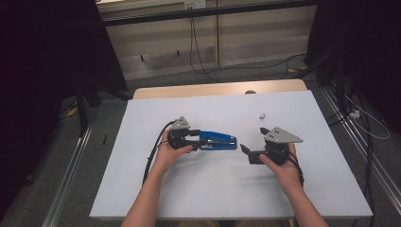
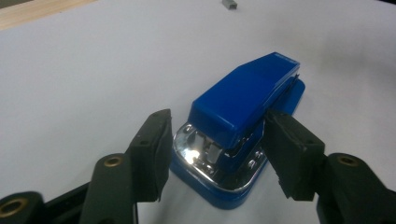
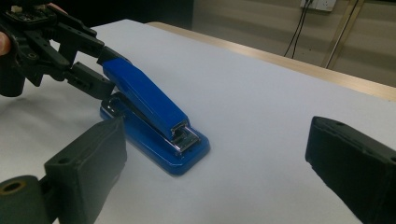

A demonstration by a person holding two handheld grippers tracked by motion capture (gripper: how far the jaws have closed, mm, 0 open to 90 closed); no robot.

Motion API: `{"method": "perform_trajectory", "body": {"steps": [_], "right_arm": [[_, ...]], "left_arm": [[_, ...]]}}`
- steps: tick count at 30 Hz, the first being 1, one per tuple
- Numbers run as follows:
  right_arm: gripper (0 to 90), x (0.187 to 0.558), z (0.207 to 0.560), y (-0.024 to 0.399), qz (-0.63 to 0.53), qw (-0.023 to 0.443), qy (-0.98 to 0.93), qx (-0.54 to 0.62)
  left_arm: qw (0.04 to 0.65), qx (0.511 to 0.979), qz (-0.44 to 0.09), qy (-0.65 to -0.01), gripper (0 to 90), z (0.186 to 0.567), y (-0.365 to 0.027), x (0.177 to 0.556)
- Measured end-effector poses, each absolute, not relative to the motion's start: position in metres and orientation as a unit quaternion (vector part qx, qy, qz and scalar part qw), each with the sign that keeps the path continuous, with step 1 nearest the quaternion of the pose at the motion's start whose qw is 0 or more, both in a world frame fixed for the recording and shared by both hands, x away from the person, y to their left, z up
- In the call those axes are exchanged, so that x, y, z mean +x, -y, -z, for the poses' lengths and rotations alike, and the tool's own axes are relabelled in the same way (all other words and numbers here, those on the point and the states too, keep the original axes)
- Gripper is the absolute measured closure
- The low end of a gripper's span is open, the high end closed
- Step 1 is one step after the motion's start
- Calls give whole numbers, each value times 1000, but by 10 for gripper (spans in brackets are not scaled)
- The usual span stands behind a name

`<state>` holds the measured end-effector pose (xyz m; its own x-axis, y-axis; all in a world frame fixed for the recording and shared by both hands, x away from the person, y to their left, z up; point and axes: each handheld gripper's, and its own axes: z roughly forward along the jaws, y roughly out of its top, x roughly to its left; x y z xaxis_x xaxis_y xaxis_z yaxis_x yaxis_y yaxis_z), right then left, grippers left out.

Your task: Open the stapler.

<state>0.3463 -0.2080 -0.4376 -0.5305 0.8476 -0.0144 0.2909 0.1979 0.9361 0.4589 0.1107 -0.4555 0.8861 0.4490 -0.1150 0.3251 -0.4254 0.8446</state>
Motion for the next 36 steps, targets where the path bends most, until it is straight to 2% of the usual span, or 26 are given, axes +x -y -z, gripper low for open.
{"method": "perform_trajectory", "body": {"steps": [5,25,35,36], "right_arm": [[52,346,437,209,-498,279,-720,396],[60,349,442,198,-498,268,-725,395],[84,351,443,181,-494,258,-727,402],[113,352,443,177,-494,253,-729,401]], "left_arm": [[486,845,-55,-217,500,459,-105,460],[480,847,-62,-220,543,441,-106,454],[506,830,-58,-226,561,427,-101,452],[507,830,-58,-227,568,425,-101,452]]}}
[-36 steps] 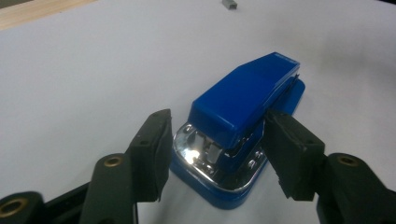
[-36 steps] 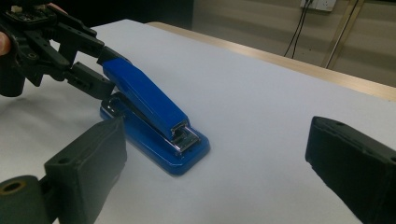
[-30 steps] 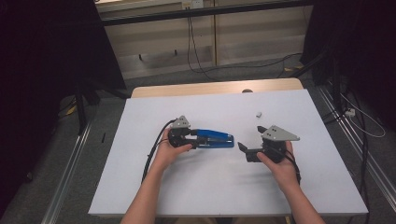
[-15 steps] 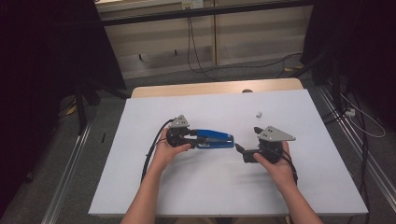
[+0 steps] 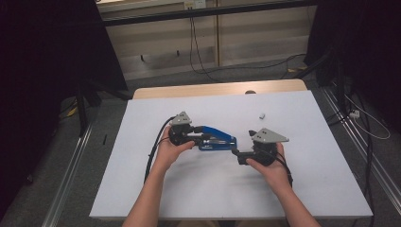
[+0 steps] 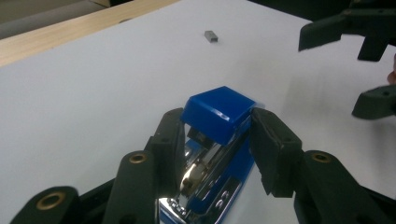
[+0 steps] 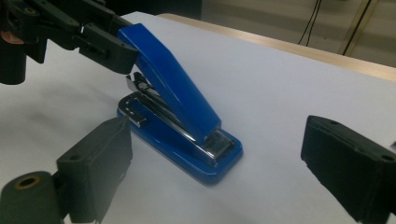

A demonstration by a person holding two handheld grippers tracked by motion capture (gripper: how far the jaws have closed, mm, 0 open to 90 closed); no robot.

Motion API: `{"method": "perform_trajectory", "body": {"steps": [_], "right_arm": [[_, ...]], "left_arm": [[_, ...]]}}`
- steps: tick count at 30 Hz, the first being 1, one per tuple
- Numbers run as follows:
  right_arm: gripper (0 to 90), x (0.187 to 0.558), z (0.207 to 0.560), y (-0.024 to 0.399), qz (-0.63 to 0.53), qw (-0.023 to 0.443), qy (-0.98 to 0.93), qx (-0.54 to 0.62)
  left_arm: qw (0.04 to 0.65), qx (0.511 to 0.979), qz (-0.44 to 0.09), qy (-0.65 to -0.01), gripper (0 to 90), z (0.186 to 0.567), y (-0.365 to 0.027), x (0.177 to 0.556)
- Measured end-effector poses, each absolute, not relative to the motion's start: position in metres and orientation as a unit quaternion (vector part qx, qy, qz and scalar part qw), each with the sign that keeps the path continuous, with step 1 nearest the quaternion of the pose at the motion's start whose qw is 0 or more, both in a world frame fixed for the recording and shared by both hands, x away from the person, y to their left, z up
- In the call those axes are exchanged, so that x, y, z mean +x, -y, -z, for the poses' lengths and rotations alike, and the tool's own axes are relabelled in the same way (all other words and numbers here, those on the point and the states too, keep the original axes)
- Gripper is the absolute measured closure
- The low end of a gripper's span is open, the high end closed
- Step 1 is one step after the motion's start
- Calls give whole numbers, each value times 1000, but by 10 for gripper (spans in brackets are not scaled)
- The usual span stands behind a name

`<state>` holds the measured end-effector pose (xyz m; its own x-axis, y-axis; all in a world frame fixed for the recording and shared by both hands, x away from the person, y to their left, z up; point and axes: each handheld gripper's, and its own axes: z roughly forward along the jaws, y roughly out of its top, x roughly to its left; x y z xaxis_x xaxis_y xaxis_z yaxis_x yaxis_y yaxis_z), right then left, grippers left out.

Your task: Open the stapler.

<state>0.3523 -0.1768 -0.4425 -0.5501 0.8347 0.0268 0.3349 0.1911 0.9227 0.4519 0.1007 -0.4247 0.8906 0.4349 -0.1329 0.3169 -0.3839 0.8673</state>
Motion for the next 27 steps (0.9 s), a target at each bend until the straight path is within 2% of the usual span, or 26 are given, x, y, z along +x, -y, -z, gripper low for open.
{"method": "perform_trajectory", "body": {"steps": [1,2,4,5,6,8,9,11,12,13,15,19,27], "right_arm": [[113,352,443,177,-494,253,-729,401],[164,353,442,172,-494,248,-732,398],[193,353,442,170,-495,247,-733,396],[244,353,442,168,-495,243,-735,395],[364,354,442,163,-494,238,-740,391],[398,354,442,162,-494,235,-741,389],[517,354,442,157,-492,228,-745,389],[601,355,443,152,-492,222,-746,389],[601,355,443,152,-492,222,-746,389],[724,356,445,147,-488,212,-754,386],[753,356,445,145,-485,211,-756,385],[896,360,448,135,-487,203,-753,393],[900,371,452,112,-490,188,-745,411]], "left_arm": [[507,830,-58,-227,570,425,-101,452],[511,827,-58,-227,571,424,-99,452],[510,828,-60,-225,572,422,-99,452],[512,827,-60,-225,574,422,-99,452],[511,827,-61,-224,575,421,-98,452],[514,825,-59,-227,576,421,-97,451],[514,825,-59,-226,577,420,-97,451],[515,824,-59,-228,577,419,-95,451],[512,826,-62,-227,577,418,-95,451],[512,826,-60,-229,577,418,-95,451],[513,824,-59,-232,577,418,-95,452],[511,826,-59,-232,577,416,-93,452],[509,827,-59,-233,577,414,-92,452]]}}
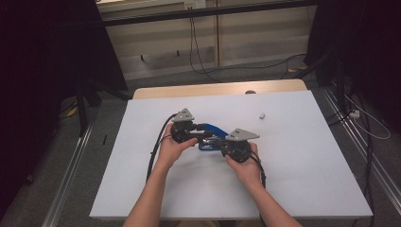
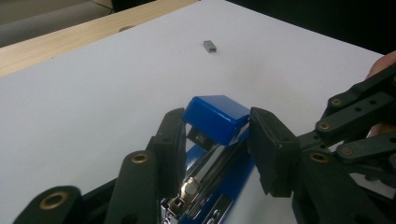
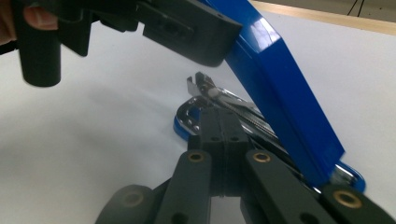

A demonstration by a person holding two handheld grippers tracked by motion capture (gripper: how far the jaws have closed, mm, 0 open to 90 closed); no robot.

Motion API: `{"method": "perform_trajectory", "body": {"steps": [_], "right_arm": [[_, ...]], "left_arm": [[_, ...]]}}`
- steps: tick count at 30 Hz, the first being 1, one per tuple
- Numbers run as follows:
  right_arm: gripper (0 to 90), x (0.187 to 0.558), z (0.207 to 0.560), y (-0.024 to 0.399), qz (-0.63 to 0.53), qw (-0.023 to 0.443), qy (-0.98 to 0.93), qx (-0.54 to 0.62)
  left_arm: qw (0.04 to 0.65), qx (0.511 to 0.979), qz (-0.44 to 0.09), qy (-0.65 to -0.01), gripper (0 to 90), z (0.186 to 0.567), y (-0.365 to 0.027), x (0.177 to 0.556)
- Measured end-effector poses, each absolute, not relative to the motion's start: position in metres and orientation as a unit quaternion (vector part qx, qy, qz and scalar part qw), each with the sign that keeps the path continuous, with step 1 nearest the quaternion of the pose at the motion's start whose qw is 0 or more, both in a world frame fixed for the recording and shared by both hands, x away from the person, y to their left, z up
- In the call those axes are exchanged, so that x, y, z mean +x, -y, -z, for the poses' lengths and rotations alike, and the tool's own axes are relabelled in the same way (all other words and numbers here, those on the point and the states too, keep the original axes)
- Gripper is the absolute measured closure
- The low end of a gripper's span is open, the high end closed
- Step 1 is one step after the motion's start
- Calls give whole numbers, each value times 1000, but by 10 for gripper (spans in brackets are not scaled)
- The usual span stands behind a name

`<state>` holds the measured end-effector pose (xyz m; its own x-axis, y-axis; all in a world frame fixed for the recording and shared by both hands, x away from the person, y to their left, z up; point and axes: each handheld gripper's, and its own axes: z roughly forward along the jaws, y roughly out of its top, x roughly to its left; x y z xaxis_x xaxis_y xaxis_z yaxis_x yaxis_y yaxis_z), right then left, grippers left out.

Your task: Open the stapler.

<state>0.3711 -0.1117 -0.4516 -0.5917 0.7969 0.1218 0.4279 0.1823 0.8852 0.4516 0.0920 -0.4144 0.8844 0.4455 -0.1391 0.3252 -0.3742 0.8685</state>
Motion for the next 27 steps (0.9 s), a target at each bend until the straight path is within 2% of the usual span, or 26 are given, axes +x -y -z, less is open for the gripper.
{"method": "perform_trajectory", "body": {"steps": [27], "right_arm": [[900,394,462,90,-496,190,-723,441]], "left_arm": [[520,818,-51,-243,590,412,-94,451]]}}
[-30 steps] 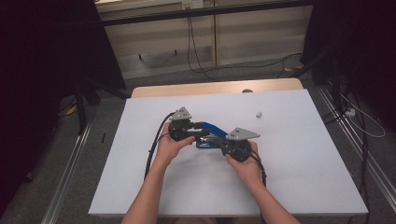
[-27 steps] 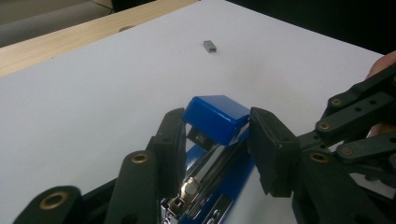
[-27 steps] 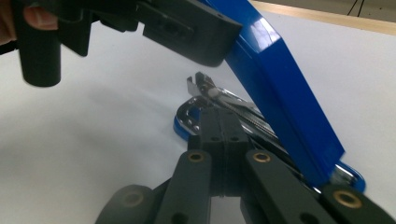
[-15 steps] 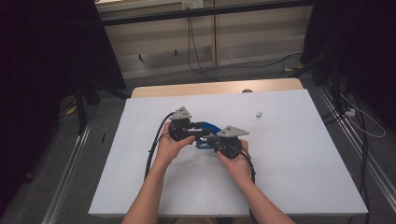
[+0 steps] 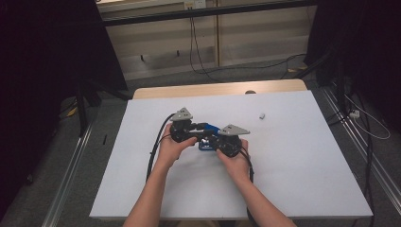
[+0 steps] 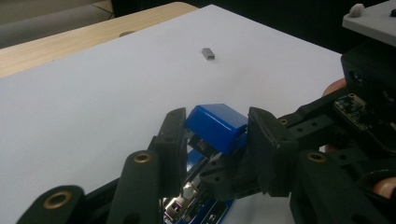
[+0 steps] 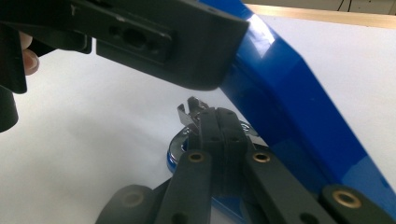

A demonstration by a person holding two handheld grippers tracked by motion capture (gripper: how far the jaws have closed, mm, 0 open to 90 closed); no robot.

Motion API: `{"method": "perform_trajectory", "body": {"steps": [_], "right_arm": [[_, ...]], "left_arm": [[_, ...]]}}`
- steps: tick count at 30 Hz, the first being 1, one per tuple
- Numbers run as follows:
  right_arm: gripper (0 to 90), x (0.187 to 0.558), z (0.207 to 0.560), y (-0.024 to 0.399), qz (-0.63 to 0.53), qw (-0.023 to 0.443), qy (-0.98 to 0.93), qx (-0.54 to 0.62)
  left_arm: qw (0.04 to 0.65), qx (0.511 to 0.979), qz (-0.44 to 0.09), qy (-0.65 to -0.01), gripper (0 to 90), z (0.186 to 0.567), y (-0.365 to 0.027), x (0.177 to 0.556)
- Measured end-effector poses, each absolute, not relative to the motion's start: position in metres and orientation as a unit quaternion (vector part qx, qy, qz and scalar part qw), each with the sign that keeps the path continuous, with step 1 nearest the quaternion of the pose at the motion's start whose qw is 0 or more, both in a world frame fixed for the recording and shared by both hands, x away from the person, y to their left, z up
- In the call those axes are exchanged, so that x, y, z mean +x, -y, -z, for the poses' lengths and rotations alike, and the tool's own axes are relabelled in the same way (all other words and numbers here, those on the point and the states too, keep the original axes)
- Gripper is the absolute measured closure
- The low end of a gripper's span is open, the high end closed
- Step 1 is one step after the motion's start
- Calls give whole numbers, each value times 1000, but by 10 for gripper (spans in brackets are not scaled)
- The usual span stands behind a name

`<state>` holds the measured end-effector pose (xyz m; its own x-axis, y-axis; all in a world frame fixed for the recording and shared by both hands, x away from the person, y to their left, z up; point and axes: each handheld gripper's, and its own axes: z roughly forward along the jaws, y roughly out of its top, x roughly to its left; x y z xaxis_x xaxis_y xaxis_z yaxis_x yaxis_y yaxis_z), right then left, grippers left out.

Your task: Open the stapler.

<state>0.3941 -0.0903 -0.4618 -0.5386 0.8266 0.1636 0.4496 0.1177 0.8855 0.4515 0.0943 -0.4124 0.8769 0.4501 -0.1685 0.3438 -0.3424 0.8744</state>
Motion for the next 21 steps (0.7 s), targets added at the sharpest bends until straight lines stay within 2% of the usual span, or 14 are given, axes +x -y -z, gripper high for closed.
{"method": "perform_trajectory", "body": {"steps": [21], "right_arm": [[900,400,463,84,-506,196,-705,458]], "left_arm": [[520,817,-57,-242,591,413,-94,451]]}}
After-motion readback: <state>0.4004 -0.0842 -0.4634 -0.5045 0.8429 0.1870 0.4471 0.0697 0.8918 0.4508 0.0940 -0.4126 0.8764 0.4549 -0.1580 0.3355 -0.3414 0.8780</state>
